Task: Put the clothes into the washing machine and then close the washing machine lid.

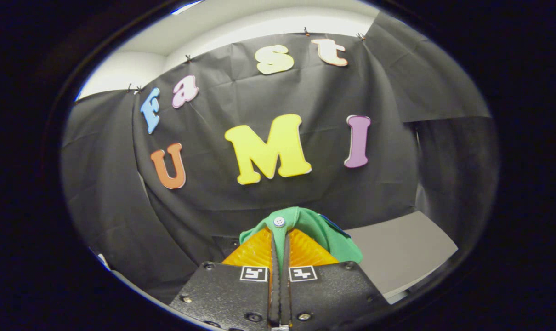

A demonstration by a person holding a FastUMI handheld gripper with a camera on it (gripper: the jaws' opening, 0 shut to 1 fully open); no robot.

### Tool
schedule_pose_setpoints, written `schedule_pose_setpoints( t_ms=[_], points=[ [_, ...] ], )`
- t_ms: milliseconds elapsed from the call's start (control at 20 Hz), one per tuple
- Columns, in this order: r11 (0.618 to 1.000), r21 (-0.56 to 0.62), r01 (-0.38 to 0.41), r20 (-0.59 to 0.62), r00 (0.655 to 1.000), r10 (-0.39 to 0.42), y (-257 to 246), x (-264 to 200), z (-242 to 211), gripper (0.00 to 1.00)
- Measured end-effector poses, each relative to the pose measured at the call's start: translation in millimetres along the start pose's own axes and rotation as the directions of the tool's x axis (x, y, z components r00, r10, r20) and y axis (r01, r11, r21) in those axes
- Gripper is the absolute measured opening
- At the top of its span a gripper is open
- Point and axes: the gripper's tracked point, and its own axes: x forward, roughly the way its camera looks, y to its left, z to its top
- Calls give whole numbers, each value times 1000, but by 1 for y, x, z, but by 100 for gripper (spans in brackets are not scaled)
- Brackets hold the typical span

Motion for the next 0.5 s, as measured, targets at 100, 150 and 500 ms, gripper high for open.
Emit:
schedule_pose_setpoints(
  t_ms=[100,150,500],
  points=[
    [1000,9,-20,-3,1000,20,15,-1,5,4],
    [999,10,-30,0,1000,30,21,0,7,4],
    [996,15,-89,-59,994,90,56,10,-2,4]
  ],
)
